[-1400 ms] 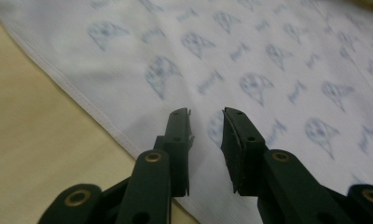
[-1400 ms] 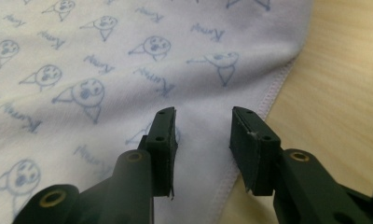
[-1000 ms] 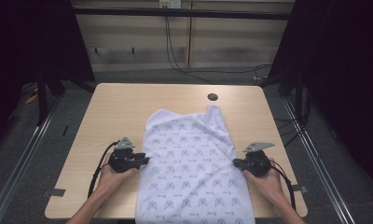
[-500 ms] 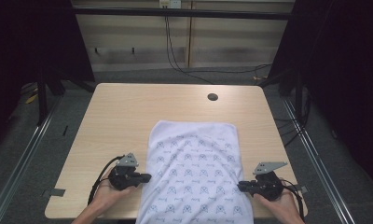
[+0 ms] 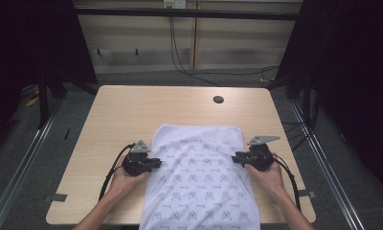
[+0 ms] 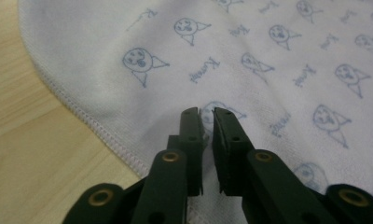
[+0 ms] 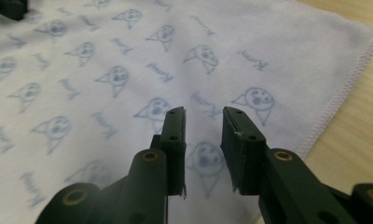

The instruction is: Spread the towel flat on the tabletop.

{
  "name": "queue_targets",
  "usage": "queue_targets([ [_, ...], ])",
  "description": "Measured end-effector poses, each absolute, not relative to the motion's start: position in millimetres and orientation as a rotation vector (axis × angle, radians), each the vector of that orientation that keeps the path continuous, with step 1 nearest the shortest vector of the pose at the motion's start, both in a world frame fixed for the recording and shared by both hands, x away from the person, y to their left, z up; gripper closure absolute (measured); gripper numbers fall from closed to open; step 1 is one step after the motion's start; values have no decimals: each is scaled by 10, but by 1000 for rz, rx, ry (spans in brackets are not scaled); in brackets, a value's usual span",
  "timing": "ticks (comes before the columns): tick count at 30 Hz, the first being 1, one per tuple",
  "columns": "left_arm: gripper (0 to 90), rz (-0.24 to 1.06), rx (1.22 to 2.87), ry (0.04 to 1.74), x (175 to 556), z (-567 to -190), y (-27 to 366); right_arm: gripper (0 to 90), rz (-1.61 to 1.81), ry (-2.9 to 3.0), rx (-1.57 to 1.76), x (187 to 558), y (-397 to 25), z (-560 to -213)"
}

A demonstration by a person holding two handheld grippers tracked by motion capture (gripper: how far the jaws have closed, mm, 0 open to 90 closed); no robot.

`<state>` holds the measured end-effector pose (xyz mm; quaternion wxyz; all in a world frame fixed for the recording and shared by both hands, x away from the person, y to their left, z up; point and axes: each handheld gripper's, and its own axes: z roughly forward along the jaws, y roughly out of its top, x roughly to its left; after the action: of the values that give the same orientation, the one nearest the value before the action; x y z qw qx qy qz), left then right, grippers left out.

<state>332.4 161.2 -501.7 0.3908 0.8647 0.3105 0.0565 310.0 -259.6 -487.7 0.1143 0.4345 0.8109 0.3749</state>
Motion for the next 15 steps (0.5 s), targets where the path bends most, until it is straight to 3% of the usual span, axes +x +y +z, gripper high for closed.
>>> queue_targets([
  [3,891,166,2209,781,3301,-5008,1649,681,1066,2383,1281,3147,-2579,-4944],
  [8,893,204,2185,833,3402,-5021,1737,740,1020,2389,1272,3164,-2551,-4997],
  [11,893,140,2155,867,3487,-5033,1800,857,1037,2377,1267,3246,-2516,-5016],
  [15,893,125,2147,855,3480,-5043,1831,888,1042,2379,1269,3269,-2509,-5020],
])
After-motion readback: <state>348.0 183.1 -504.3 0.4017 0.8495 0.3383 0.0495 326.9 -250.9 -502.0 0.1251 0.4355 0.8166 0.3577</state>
